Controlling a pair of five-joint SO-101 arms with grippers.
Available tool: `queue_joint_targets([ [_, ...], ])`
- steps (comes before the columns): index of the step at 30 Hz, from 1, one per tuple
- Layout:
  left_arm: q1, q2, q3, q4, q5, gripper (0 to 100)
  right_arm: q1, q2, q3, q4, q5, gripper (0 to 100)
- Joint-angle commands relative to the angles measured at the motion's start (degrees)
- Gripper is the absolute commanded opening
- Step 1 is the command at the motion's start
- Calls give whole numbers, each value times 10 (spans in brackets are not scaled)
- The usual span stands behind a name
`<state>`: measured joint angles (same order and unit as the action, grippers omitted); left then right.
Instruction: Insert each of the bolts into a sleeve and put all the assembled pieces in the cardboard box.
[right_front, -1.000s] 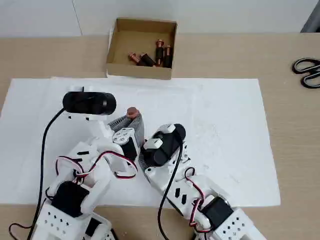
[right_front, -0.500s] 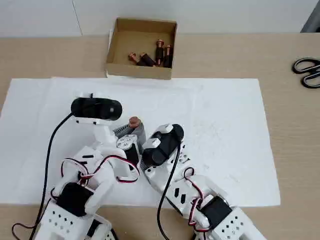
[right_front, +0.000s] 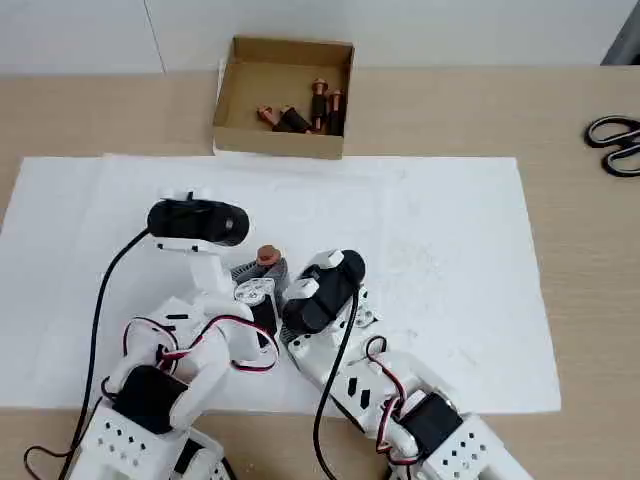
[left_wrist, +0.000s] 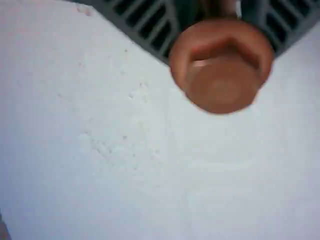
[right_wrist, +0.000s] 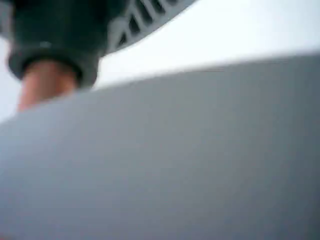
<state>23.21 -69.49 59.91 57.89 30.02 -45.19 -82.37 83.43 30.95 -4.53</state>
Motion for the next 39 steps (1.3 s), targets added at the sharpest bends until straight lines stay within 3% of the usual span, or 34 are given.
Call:
queue_joint_targets([
  [1, 11, 0, -13, 25, 0, 6, 2, -13, -10, -14, 7, 4],
  [15, 17, 0, -35, 88, 0, 6, 2, -13, -10, -14, 7, 4],
  [22, 15, 0, -48, 65, 0, 9, 2, -12, -10, -14, 7, 4],
  [31, 16, 0, -48, 81, 4, 261, 2, -11, -10, -14, 7, 4],
  [39, 12, 0, -64, 89, 4, 273, 4, -10, -4, -15, 7, 4],
])
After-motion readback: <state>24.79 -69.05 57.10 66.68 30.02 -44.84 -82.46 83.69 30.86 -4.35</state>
